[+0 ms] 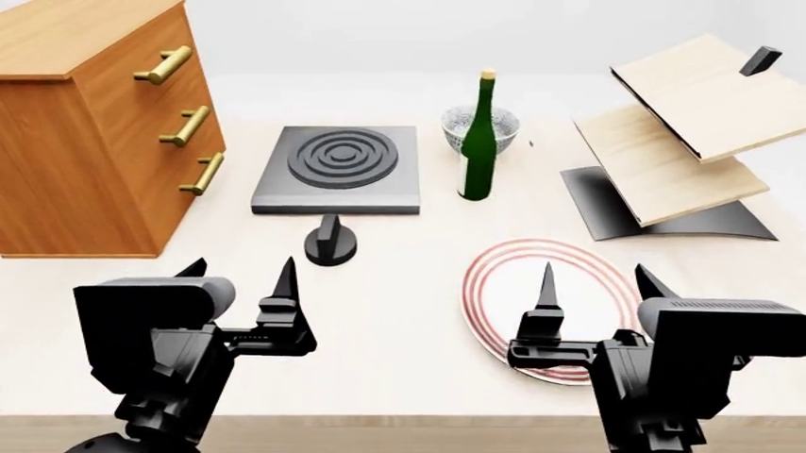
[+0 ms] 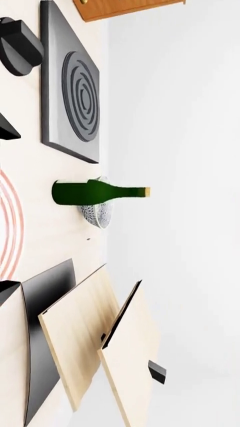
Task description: Turn on the stove.
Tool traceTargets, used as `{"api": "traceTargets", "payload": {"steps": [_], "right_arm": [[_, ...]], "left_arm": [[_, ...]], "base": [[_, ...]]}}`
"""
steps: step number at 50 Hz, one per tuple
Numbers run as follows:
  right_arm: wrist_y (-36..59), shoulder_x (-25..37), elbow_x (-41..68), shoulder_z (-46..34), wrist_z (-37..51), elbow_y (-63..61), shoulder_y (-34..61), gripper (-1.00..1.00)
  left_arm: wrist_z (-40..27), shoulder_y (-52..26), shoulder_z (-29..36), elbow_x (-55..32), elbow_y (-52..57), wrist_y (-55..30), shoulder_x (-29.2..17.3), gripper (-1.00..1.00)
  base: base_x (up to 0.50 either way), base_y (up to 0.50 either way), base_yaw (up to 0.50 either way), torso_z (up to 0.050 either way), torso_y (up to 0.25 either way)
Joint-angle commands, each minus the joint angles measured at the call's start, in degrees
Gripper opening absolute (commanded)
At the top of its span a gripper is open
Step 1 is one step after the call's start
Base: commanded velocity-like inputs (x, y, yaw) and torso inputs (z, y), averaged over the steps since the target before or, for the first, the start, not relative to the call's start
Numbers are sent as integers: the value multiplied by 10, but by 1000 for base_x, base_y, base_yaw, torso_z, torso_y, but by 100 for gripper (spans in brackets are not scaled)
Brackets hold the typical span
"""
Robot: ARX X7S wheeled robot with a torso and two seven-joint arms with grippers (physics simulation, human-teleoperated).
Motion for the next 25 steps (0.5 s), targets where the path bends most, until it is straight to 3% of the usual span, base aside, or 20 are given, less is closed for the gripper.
{"api": "traceTargets", "payload": {"steps": [1, 19, 25], "right_arm": [[5, 3, 7, 2, 9, -10, -1, 100], [24, 7, 25, 6, 18, -19, 8, 100], [23, 9, 29, 6, 21, -21, 7, 100]], "left_arm": [[-7, 0, -5, -16, 13, -10, -4, 100], [-18, -4, -3, -32, 17, -10, -9, 100], [-21, -2, -3, -35, 15, -6, -11, 100]], "base": [[500, -8, 0, 0, 0], [496, -9, 0, 0, 1], [164, -3, 0, 0, 0]]}}
